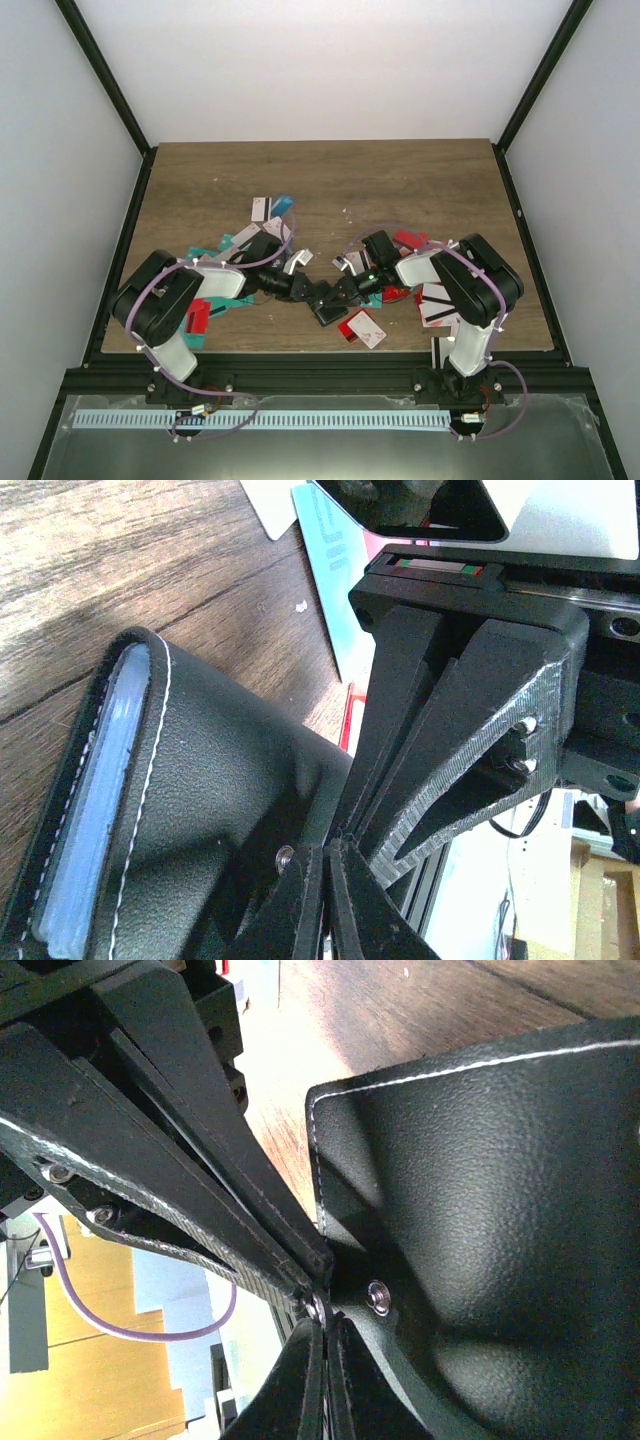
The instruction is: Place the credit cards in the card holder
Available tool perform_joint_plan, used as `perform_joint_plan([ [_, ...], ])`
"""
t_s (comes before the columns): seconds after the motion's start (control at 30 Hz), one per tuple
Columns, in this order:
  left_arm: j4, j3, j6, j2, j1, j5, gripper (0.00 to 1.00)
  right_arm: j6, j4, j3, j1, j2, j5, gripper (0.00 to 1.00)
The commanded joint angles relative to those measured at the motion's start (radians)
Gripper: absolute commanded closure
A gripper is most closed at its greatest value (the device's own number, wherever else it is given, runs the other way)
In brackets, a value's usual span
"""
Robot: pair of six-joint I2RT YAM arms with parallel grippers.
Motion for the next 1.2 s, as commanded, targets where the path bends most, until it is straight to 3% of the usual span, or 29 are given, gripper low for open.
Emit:
perform_joint_plan([
  [0.0,0.017,0.024,0.02,0.011,-0.011,0.015,0.94,-0.005,0.0,0.028,-0.002,-0.006,0.002,0.99],
  [0.1,0.007,0.027,0.025,0.009,-0.013,0.012,0.92,0.001,0.001,0.025,-0.002,-0.015,0.01,0.99],
  [0.17,-0.008,0.033,0.03,0.006,-0.013,-0.004,0.76,0.0,-0.003,0.025,-0.001,-0.019,0.013,0.99],
  [0.3,-0.081,0.093,0.016,-0.049,-0.012,-0.064,0.54,-0.005,-0.037,0.027,-0.002,-0.024,0.038,0.99],
  [0.4,-0.245,0.189,0.075,-0.089,-0.01,-0.181,0.49,-0.004,-0.061,0.027,-0.001,-0.034,0.058,0.99],
  [0.6,-0.449,0.289,0.177,-0.039,-0.01,-0.283,0.52,0.001,-0.118,0.045,-0.002,-0.059,0.091,0.99],
  [0.87,-0.523,0.347,0.247,0.021,-0.024,-0.24,0.75,0.002,-0.18,0.073,-0.001,-0.039,0.132,0.99],
  [1.17,-0.595,0.364,0.288,0.079,-0.066,-0.32,0.78,0.004,-0.235,0.095,0.0,-0.01,0.181,0.99],
])
